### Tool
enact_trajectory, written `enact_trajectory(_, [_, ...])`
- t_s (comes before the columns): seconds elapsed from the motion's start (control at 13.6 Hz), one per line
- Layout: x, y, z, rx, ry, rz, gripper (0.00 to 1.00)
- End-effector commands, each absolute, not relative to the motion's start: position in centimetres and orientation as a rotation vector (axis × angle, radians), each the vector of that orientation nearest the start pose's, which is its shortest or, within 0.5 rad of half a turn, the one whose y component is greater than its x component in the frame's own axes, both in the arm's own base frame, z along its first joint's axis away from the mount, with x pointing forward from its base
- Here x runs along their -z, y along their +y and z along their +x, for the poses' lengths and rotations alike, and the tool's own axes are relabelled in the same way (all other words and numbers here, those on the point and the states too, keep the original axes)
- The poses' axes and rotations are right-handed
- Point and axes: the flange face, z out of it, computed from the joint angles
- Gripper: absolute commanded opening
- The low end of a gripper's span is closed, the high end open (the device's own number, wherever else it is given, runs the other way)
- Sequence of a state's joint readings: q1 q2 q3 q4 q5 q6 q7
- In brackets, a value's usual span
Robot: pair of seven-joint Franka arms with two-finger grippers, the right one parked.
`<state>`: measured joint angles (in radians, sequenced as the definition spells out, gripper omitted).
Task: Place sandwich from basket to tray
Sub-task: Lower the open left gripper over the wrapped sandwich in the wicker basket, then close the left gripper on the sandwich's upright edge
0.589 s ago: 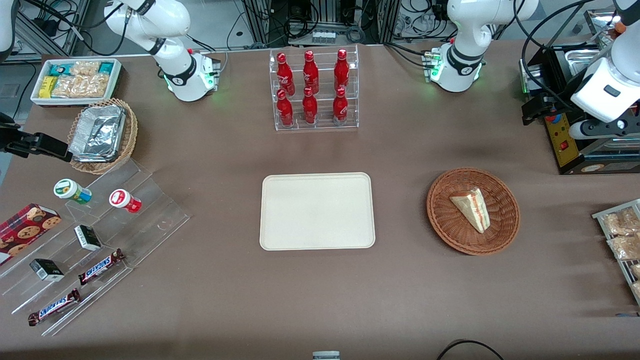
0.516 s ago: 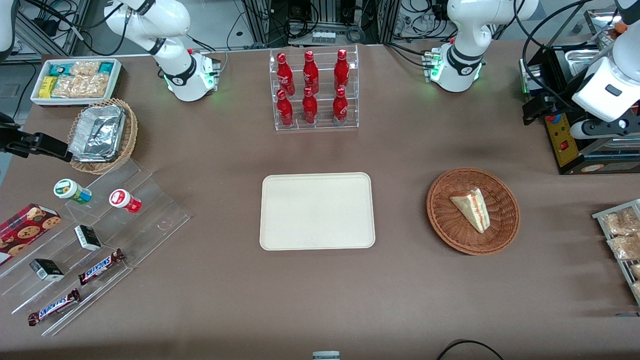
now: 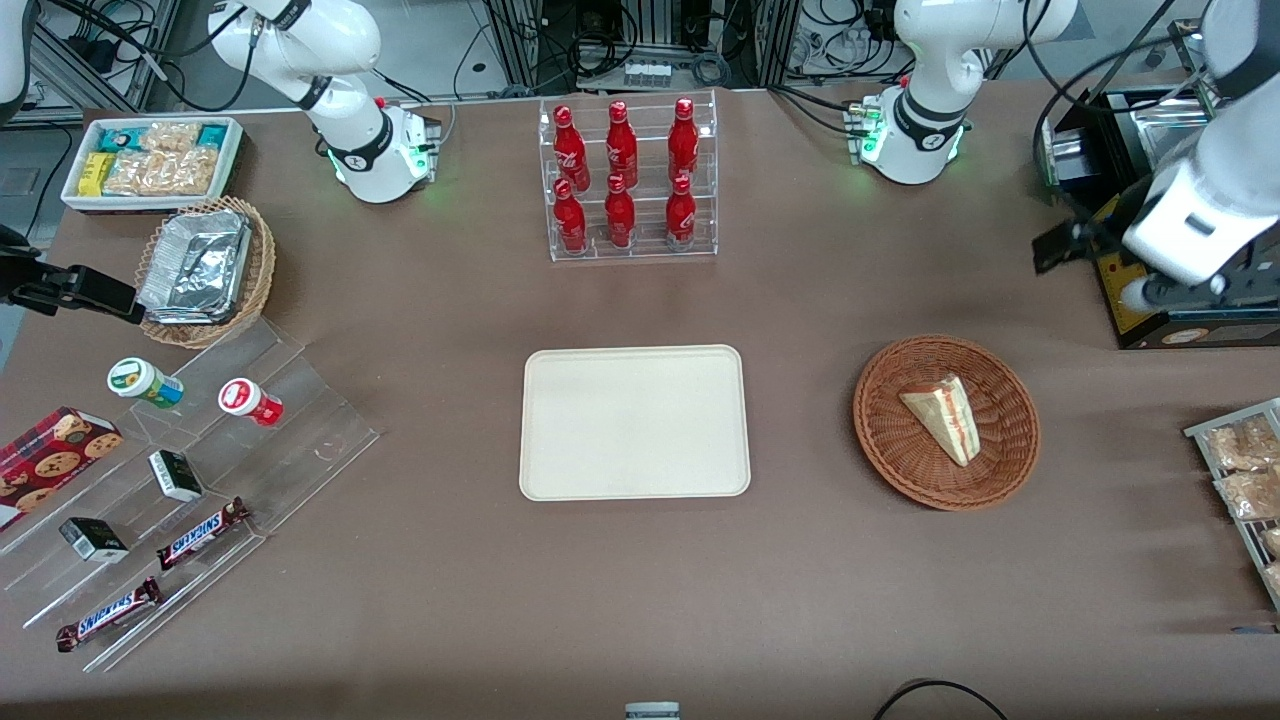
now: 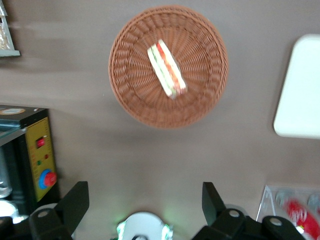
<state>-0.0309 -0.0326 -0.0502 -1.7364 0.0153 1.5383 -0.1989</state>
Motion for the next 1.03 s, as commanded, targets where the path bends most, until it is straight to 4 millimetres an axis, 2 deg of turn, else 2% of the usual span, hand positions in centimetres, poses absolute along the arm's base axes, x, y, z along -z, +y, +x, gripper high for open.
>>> enact_trajectory(0.0, [-50.9,-4.4,53.2,-0.200,-0.318,-3.074,1.00])
enact_trajectory(0.22, [-44.7,-4.7,53.2,-0.125,-0.472,-3.064,1.00])
enact_trajectory(0.44, [-39.8,-5.1,53.5,-0.051,-0.588,-3.060,1.00])
enact_trajectory(0.59, [-36.2,-6.4,53.8,-0.005,-0.694,-3.051,1.00])
enact_trajectory(0.74, [-33.7,-7.1,54.3,0.004,-0.737,-3.048,1.00])
enact_trajectory(0.96, [-31.0,-7.4,54.9,0.006,-0.766,-3.047,1.00])
